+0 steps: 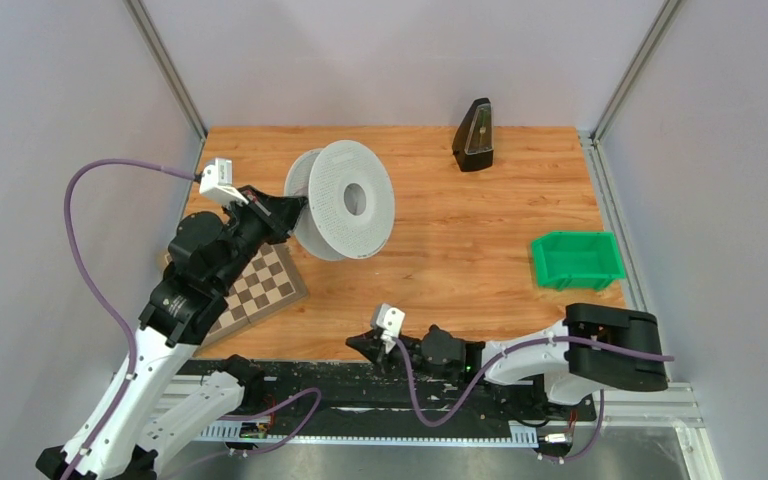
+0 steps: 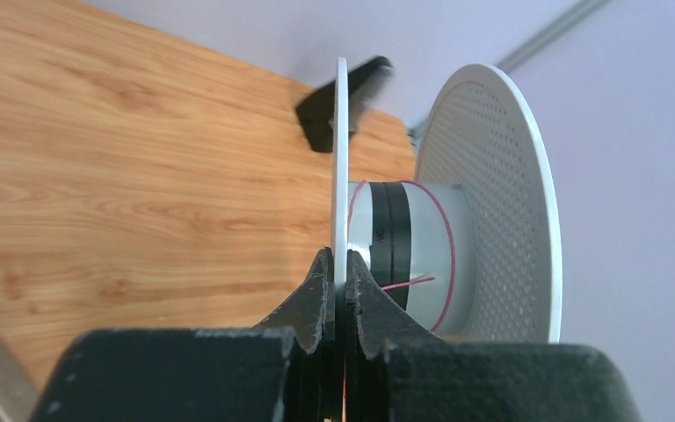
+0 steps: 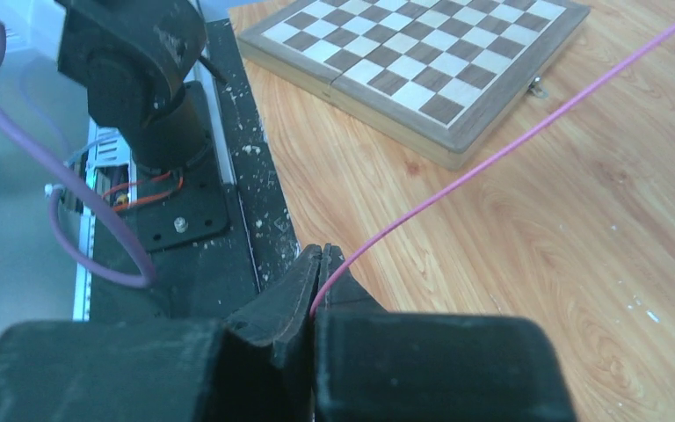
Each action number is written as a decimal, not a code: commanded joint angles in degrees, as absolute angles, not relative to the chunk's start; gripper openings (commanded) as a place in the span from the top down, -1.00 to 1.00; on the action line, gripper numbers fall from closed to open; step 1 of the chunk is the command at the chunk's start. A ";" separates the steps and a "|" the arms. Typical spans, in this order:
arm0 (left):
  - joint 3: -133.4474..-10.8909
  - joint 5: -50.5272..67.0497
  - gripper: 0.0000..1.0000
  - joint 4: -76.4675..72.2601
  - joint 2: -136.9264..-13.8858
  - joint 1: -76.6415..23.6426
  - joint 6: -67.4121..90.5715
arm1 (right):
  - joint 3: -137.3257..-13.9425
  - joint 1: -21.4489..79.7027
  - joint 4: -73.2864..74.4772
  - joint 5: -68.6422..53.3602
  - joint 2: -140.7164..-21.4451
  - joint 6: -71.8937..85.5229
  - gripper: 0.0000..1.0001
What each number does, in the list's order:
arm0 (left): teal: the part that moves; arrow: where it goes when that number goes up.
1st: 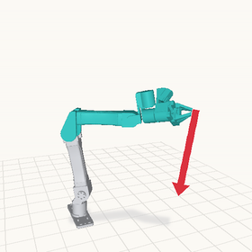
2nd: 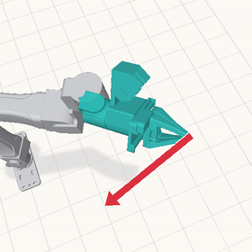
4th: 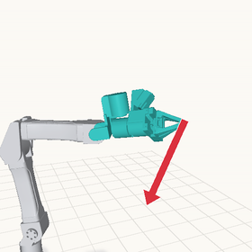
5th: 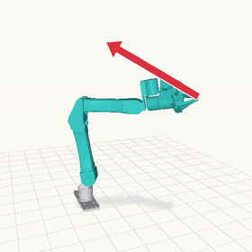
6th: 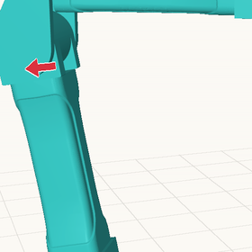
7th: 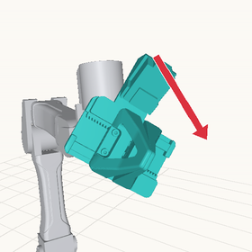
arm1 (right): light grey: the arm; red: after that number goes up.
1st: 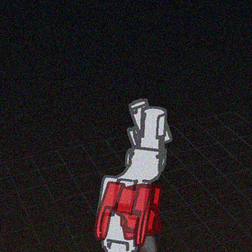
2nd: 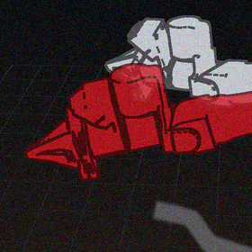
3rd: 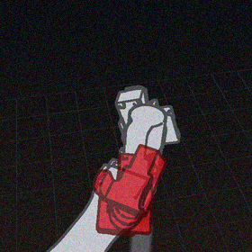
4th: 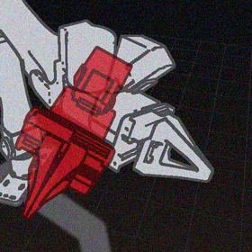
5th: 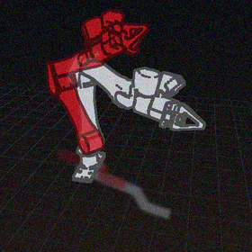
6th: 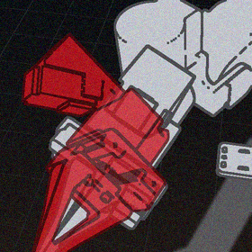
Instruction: Wrap the cables
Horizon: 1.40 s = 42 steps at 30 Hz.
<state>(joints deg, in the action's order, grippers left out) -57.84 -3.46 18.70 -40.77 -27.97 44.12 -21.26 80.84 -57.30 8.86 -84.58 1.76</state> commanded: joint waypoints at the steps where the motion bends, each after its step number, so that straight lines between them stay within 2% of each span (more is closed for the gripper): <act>1: -60.39 -15.32 1.00 15.17 -41.68 -27.77 38.13 | -31.58 84.87 -34.69 21.67 -79.71 0.92 1.00; 6: -59.20 -16.03 1.00 16.74 -43.12 -27.71 29.83 | -43.02 85.72 -17.87 22.42 -76.57 0.69 1.00; 13: -53.69 -5.72 1.00 16.62 -42.41 -27.84 19.47 | -52.21 84.86 -12.50 21.74 -74.30 -8.28 1.00; 20: -49.47 4.08 1.00 20.60 -39.77 -29.57 3.93 | -59.61 80.62 -3.75 17.20 -73.37 -9.24 1.00; 29: -49.11 18.57 1.00 26.18 -39.19 -32.26 -11.02 | -59.04 73.51 -0.22 11.49 -68.21 -8.61 1.00; 36: -50.19 29.39 1.00 28.59 -40.20 -32.45 -13.76 | -56.45 65.62 2.34 7.09 -63.86 -8.20 1.00; 42: -53.72 31.33 1.00 31.98 -42.20 -32.43 -13.59 | -51.09 60.84 4.07 6.35 -57.89 -8.24 1.00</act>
<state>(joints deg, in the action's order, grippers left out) -49.10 26.85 32.34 -41.87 -32.23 -12.03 -53.60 63.29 3.81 7.62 -62.30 -8.08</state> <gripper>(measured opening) 0.024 0.002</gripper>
